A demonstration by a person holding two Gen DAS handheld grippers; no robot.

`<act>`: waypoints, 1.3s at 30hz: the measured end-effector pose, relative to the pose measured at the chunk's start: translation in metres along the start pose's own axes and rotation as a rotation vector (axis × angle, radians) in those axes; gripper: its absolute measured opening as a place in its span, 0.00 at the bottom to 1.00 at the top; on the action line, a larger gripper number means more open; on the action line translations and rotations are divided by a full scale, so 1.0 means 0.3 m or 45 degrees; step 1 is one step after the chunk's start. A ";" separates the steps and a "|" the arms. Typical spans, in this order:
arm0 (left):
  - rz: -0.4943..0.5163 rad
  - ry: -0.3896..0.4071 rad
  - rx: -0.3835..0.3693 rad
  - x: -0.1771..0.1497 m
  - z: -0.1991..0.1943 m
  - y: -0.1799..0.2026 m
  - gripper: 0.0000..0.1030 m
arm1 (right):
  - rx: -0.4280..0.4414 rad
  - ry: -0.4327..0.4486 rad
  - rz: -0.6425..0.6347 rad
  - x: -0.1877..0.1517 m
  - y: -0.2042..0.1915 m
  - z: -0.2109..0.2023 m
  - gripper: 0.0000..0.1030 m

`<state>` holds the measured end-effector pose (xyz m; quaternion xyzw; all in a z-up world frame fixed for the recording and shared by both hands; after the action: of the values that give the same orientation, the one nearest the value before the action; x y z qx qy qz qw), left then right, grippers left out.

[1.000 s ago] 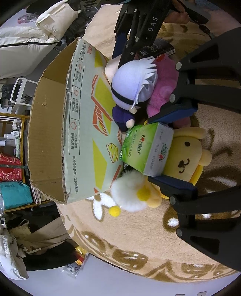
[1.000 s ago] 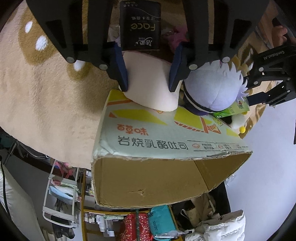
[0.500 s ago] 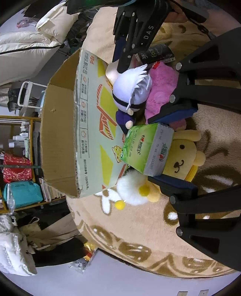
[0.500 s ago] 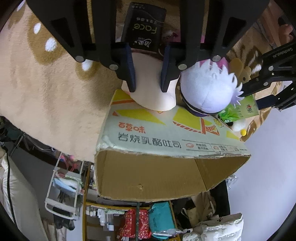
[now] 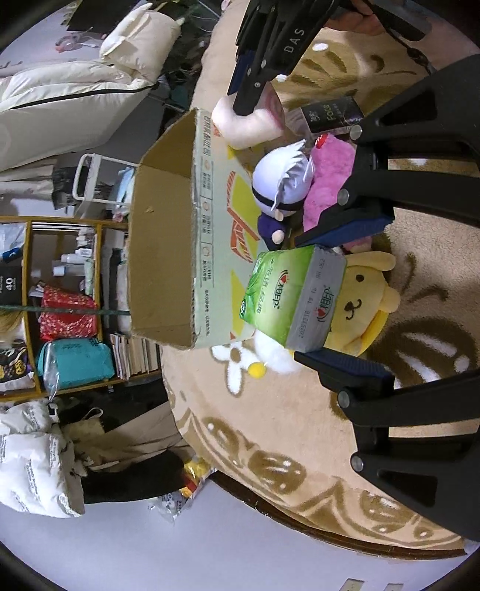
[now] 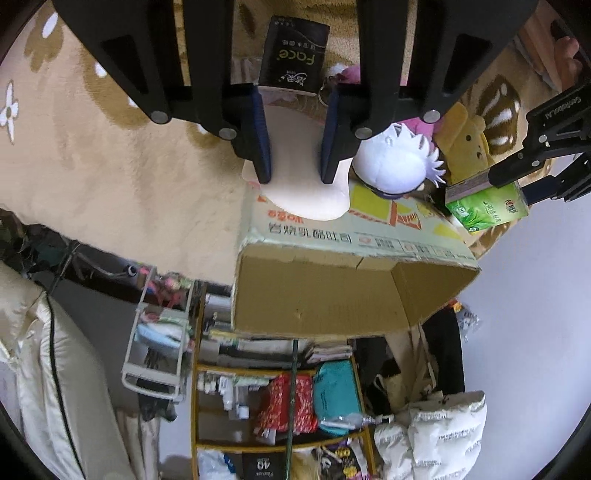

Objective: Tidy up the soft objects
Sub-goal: 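Lift the green tissue pack with the left tool while the right tool carries the pink block over the box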

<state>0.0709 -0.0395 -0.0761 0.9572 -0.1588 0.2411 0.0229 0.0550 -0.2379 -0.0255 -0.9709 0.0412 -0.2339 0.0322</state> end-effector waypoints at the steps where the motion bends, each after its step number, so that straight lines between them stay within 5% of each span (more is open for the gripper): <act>1: -0.005 0.009 -0.002 -0.003 -0.009 -0.002 0.50 | -0.007 0.010 -0.002 -0.004 -0.004 -0.016 0.27; 10: -0.030 0.146 0.038 -0.043 -0.125 -0.013 0.50 | -0.072 0.145 -0.013 -0.022 -0.025 -0.144 0.27; 20: -0.026 0.408 0.123 -0.084 -0.288 -0.014 0.50 | -0.093 0.342 -0.068 -0.022 -0.070 -0.279 0.27; 39: 0.016 0.618 0.145 0.066 -0.318 0.021 0.50 | -0.086 0.479 -0.092 0.116 -0.091 -0.295 0.27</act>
<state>0.0421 -0.0397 0.0172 0.8700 -0.1406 0.4726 0.0050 0.0472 -0.2178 0.0709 -0.9114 0.0193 -0.4106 -0.0170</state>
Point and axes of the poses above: each gripper's, at about its wrist camera, not at the fingertips, and z roughly the way its jaws point, y to its right, x to its top, the point moved 2 cm from there along z, roughly the way its jaws point, and after that the axes turned 13 degrees about -y, right-handed, at the moved point
